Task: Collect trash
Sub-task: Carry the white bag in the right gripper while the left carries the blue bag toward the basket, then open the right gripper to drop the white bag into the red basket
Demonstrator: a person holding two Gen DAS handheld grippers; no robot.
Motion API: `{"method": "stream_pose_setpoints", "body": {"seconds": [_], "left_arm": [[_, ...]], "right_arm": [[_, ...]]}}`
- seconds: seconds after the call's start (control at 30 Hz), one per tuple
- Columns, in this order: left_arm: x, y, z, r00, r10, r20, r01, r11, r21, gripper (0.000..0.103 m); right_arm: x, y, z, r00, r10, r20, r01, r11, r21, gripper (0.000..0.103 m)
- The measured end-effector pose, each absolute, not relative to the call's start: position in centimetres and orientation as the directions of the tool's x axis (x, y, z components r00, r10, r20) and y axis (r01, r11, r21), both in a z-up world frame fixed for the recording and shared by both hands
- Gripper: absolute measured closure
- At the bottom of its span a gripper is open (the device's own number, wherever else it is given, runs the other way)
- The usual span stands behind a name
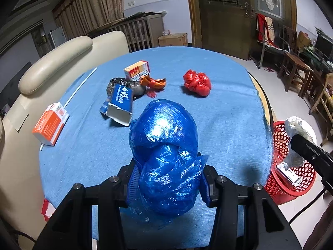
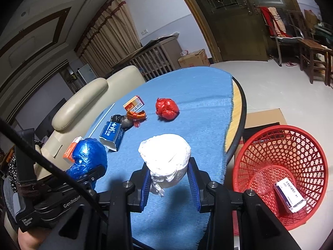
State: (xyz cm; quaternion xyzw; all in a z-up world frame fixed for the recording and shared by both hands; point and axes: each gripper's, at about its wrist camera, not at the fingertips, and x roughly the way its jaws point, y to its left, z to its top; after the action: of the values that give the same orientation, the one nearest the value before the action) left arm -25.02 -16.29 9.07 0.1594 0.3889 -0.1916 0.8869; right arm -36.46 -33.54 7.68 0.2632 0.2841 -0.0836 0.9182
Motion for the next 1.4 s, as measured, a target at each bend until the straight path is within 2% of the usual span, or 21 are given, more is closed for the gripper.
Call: {"method": "stream_pose_setpoints", "body": {"seconds": [0.5, 0.97, 1.4], "left_arm": [[-26.1, -20.3, 8.2, 0.593, -0.246, -0.766, 0.535, 0.832, 0.148, 0.052], [-26.8, -26.2, 6.2, 0.532, -0.29, -0.796, 0.637, 0.756, 0.151, 0.052], [-27.9, -32.7, 5.4, 0.471, -0.341, -0.814, 0.727, 0.673, 0.138, 0.052]], "right_arm": [[-39.2, -37.0, 6.2, 0.809, -0.068, -0.584, 0.394, 0.799, 0.454, 0.068], [-41.5, -42.0, 2.9, 0.753, -0.131, -0.645, 0.52, 0.721, 0.459, 0.068], [-42.8, -48.2, 0.7, 0.664, -0.213, -0.716, 0.647, 0.645, 0.408, 0.068]]}}
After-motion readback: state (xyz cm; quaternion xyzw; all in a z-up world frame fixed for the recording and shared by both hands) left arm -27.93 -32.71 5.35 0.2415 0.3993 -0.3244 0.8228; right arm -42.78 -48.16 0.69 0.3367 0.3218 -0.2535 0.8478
